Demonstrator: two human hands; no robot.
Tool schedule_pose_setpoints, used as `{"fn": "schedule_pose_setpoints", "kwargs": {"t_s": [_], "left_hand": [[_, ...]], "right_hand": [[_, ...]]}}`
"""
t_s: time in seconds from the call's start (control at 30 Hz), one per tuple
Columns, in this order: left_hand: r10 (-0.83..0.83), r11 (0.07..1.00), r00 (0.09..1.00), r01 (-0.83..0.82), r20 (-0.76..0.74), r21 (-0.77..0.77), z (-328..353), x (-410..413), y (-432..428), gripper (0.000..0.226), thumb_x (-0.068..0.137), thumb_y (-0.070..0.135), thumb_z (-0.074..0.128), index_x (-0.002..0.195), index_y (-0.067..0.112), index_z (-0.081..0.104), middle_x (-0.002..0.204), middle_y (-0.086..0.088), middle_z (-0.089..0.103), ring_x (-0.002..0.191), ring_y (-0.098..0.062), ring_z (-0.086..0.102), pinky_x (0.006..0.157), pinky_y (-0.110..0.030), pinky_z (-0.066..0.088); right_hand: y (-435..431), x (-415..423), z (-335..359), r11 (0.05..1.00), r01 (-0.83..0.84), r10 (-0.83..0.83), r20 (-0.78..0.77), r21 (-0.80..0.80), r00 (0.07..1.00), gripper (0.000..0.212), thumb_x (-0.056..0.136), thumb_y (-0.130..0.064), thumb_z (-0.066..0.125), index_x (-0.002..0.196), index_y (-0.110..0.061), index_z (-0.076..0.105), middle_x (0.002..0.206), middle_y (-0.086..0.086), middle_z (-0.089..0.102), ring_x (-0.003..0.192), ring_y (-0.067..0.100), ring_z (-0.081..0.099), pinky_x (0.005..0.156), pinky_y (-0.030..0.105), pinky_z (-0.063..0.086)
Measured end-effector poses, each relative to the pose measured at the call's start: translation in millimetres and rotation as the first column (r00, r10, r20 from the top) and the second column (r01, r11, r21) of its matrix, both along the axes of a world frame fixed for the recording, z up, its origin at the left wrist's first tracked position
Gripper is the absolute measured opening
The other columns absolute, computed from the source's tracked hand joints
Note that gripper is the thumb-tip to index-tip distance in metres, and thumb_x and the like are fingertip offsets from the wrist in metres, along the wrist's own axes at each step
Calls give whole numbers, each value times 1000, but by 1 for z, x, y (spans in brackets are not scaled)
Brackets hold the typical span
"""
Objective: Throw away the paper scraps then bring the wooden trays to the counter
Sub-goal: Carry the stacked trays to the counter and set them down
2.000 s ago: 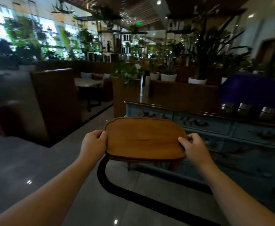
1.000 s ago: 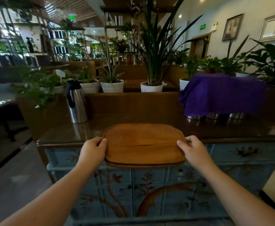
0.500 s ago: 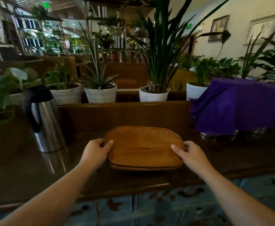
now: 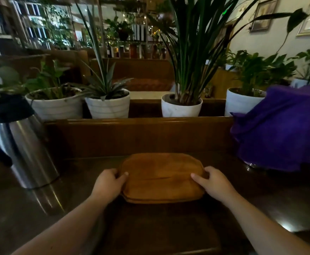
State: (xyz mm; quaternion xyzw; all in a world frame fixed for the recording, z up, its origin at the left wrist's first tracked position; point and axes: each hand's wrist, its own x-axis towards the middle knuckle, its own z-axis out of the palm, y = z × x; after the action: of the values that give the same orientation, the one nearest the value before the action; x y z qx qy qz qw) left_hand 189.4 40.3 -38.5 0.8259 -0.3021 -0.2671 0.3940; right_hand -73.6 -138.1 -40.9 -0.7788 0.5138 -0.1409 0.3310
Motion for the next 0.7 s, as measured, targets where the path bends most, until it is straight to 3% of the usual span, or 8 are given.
{"fn": "schedule_pose_setpoints", "kwargs": {"t_s": [0.13, 0.3, 0.57, 0.7], "left_hand": [[30, 998, 999, -32, 33, 63, -4, -3, -15, 33, 91, 37, 56, 117, 17, 56, 83, 0, 67, 72, -14, 69, 62, -27, 57], [70, 993, 997, -71, 17, 96, -7, -7, -29, 50, 91, 35, 57, 133, 11, 46, 81, 5, 59, 70, -10, 63, 51, -19, 43], [56, 987, 998, -60, 34, 147, -7, -3, -31, 49, 90, 36, 58, 132, 11, 48, 90, -1, 63, 76, -13, 65, 54, -20, 45], [28, 981, 996, -43, 81, 191, -10, 0, -31, 46, 90, 39, 58, 126, 10, 52, 92, -4, 65, 79, -15, 66, 67, -29, 55]], "right_hand": [[-15, 7, -1, 1000, -15, 14, -41, -21, 999, 55, 86, -57, 59, 126, -19, 53, 103, -6, 57, 94, 14, 57, 81, 33, 51], [-33, 11, -3, 998, -47, 43, -114, -32, 993, 66, 87, -57, 58, 135, -13, 48, 121, 3, 57, 103, 18, 55, 80, 29, 45], [-46, 18, -5, 993, -112, 102, -233, -31, 967, 74, 88, -61, 52, 141, -11, 40, 136, 9, 52, 119, 25, 54, 90, 35, 48], [-48, 21, -6, 993, -114, 99, -251, -44, 963, 76, 88, -61, 51, 143, -11, 38, 141, 10, 49, 123, 26, 52, 95, 37, 48]]}}
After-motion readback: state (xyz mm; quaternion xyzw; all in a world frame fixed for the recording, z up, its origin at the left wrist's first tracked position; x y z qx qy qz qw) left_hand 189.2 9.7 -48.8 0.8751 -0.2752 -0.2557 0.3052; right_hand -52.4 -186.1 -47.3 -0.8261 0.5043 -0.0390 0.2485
